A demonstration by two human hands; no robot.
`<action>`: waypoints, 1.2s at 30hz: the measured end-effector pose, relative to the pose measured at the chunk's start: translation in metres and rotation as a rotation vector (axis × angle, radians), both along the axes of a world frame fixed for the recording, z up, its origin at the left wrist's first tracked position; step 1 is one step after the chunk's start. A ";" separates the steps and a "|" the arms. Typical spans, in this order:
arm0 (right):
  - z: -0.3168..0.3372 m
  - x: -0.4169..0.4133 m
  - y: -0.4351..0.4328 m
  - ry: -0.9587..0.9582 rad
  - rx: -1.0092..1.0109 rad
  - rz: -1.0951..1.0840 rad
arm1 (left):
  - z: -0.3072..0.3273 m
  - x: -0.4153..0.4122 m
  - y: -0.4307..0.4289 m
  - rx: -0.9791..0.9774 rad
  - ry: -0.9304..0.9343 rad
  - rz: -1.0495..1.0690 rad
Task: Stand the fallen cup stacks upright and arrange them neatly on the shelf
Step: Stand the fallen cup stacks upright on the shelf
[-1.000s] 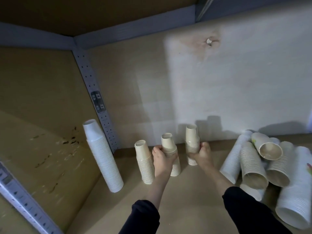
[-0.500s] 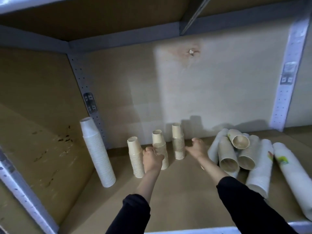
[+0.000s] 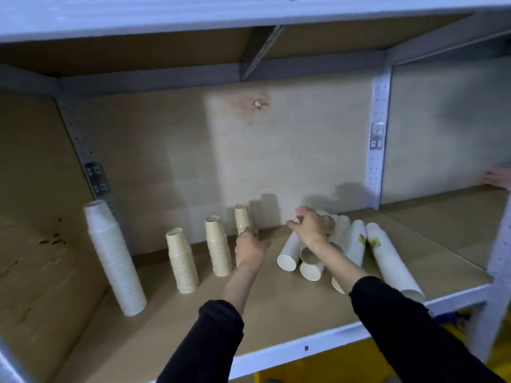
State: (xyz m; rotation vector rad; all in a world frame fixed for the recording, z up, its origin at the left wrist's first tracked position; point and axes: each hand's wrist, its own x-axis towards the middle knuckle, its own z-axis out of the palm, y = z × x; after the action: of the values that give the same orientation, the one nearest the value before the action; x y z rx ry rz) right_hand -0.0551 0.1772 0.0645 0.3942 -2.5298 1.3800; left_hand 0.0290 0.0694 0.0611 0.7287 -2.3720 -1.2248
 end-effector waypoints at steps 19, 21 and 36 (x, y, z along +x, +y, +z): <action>0.012 -0.067 0.064 -0.241 0.232 -0.208 | -0.003 -0.083 0.044 0.055 -0.184 -0.241; 0.009 -0.077 0.065 -0.267 0.228 -0.198 | -0.008 -0.093 0.047 0.079 -0.192 -0.262; -0.005 -0.120 0.038 -0.444 0.292 -0.150 | -0.017 -0.106 0.038 0.356 -0.310 -0.342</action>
State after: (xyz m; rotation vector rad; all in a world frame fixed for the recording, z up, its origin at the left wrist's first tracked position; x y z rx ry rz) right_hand -0.1750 0.2152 0.0594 -0.0686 -3.0578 1.1438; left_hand -0.0765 0.1076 0.0437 0.6736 -2.6380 -1.8290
